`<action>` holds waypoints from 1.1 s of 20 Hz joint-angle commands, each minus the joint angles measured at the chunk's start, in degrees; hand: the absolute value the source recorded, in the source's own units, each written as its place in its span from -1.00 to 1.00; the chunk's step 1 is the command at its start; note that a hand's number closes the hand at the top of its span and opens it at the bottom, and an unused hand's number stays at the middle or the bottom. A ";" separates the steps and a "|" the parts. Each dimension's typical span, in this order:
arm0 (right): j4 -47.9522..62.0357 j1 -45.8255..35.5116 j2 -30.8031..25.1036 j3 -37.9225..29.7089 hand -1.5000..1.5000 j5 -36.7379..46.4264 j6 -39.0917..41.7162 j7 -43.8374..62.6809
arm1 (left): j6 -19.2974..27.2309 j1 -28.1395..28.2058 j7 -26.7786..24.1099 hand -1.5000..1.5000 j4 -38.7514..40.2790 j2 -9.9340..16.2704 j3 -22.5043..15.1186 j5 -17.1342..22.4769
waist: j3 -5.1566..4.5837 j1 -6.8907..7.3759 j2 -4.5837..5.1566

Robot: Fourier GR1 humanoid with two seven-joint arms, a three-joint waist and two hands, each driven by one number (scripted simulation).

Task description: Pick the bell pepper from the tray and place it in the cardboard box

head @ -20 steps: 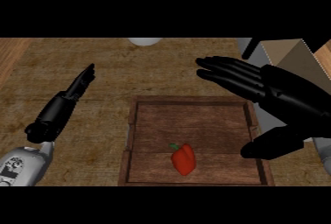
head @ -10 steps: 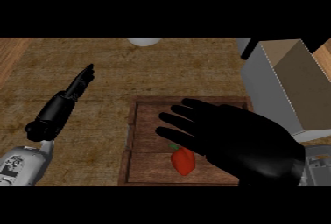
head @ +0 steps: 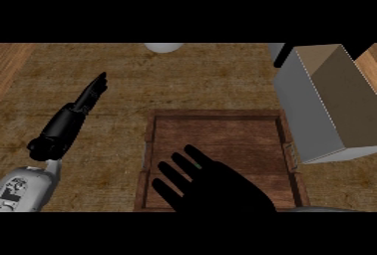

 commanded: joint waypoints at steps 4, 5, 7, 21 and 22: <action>-1.07 4.85 5.97 2.41 -1.00 0.86 5.73 10.23 | 0.50 3.26 -1.05 0.00 -1.43 -2.63 -0.61 -2.97 | 0.06 0.01 0.09; 3.94 3.28 9.33 1.69 -1.00 2.01 4.74 9.49 | -0.34 3.49 0.41 0.00 -4.08 -1.72 0.06 -2.40 | 0.06 0.39 0.12; -0.91 5.58 7.70 3.56 -1.00 3.64 5.83 11.48 | -0.17 -0.16 -2.98 0.00 4.15 -3.18 0.56 -4.24 | 0.05 -0.47 0.19; 13.81 3.11 11.64 1.30 -1.00 19.96 6.52 -2.29 | -3.72 1.14 0.10 0.00 -0.66 -4.15 4.01 -4.13 | 0.08 0.43 0.37; 6.26 7.70 13.49 4.40 -1.00 20.26 10.44 4.87 | -5.83 -1.15 -0.67 0.00 2.54 -2.68 6.47 -3.02 | 0.07 -0.11 0.25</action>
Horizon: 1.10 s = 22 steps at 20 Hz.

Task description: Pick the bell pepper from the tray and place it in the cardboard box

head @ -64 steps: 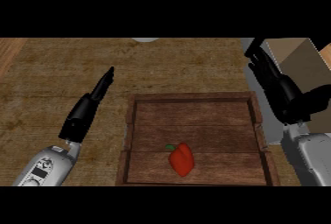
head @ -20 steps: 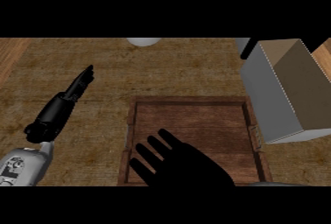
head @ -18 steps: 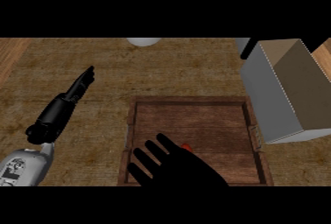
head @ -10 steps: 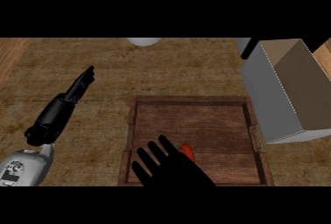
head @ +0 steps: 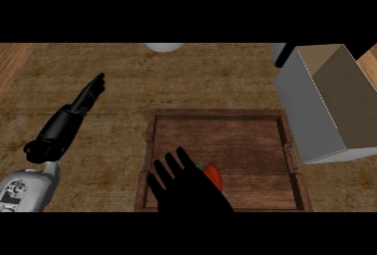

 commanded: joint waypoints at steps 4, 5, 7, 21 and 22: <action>1.60 3.32 -2.41 0.18 -1.00 9.21 -1.55 -4.63 | -0.44 0.57 -1.15 0.00 0.40 -2.57 0.51 -2.52 | 0.01 -0.04 0.02; 6.59 3.22 -1.39 2.51 -1.00 11.03 -3.30 -5.73 | -2.27 -0.24 -0.16 0.00 0.55 -0.97 1.76 -1.44 | 0.01 0.11 0.06; 6.75 4.66 -4.13 1.22 -1.00 12.94 -6.41 -11.54 | -3.57 -1.27 0.56 0.00 0.52 -1.32 2.77 -0.80 | 0.02 0.05 0.07; 11.44 9.00 -0.66 -2.21 -1.00 22.89 -4.97 -18.26 | -6.24 1.36 0.57 0.00 -1.25 -3.43 5.36 -3.65 | 0.01 0.03 0.00; 6.96 13.64 -0.37 0.96 -1.00 24.32 -4.40 -14.31 | -4.84 -1.08 -0.10 0.00 1.53 -4.52 5.17 -5.15 | 0.01 -0.28 -0.02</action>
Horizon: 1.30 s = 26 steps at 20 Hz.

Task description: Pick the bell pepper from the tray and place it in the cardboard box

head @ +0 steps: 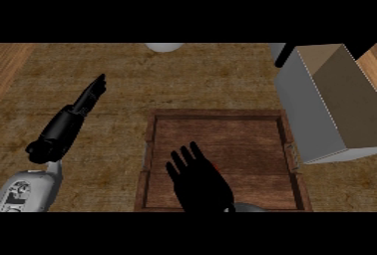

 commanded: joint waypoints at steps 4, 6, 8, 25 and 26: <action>7.51 0.71 -0.32 -2.72 -1.00 5.47 -4.42 -7.93 | -2.08 -0.32 1.28 0.00 -1.04 -0.76 1.66 -0.38 | 0.01 0.13 0.02; 9.54 1.63 -0.64 -3.80 -1.00 5.83 -6.48 -10.29 | -2.50 -1.99 0.78 0.00 0.54 -0.59 2.73 -0.34 | 0.01 0.07 0.05; 8.77 3.51 -2.52 -2.43 -1.00 6.86 -6.60 -12.57 | -1.22 -1.05 3.38 0.00 -2.46 -2.57 0.73 -1.84 | 0.02 0.05 0.00; 27.20 -3.25 9.06 -36.56 1.00 5.46 -26.49 1.28 | -1.93 -1.43 0.85 0.00 -1.50 -2.17 2.70 -2.26 | 0.28 0.53 2.07; 29.67 -4.96 9.57 -38.82 1.00 6.05 -28.99 3.24 | -2.42 -1.02 0.24 0.00 -1.90 -2.27 2.24 -2.15 | 0.19 1.89 1.94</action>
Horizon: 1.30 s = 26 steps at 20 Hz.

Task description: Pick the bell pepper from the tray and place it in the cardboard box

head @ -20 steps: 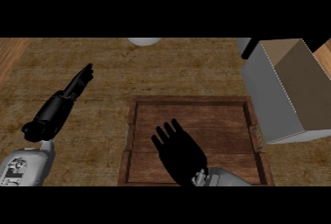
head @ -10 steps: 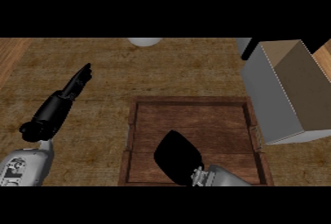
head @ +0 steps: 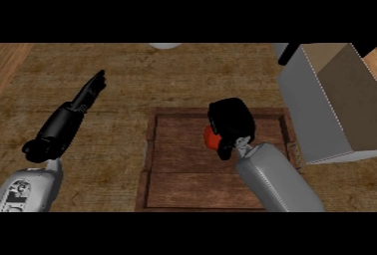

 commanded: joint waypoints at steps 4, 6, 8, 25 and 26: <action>14.76 -13.52 3.70 -16.24 1.00 1.58 -15.08 12.38 | -2.05 -3.00 1.41 0.00 0.33 -0.76 -1.65 0.93 | -0.06 3.54 0.66; 20.45 -19.23 3.51 -17.20 1.00 3.82 -18.24 13.64 | -1.85 -1.97 0.26 0.00 0.10 -0.96 -2.10 0.30 | -0.15 4.06 0.31; 25.92 -22.68 3.75 -14.12 1.00 6.22 -22.72 14.61 | -1.27 -2.87 1.27 0.00 0.45 -0.70 -1.39 -0.09 | -0.16 3.38 -0.18; 32.46 -38.28 -6.24 -27.96 1.00 13.59 -37.96 35.04 | -1.59 -0.96 0.85 0.00 1.63 -0.23 0.63 0.01 | -0.17 0.07 -1.18; 32.84 -35.80 -5.57 -27.12 1.00 15.62 -41.11 36.49 | -1.25 0.18 2.11 0.00 -2.28 -0.10 0.04 -0.51 | -0.14 0.38 -1.29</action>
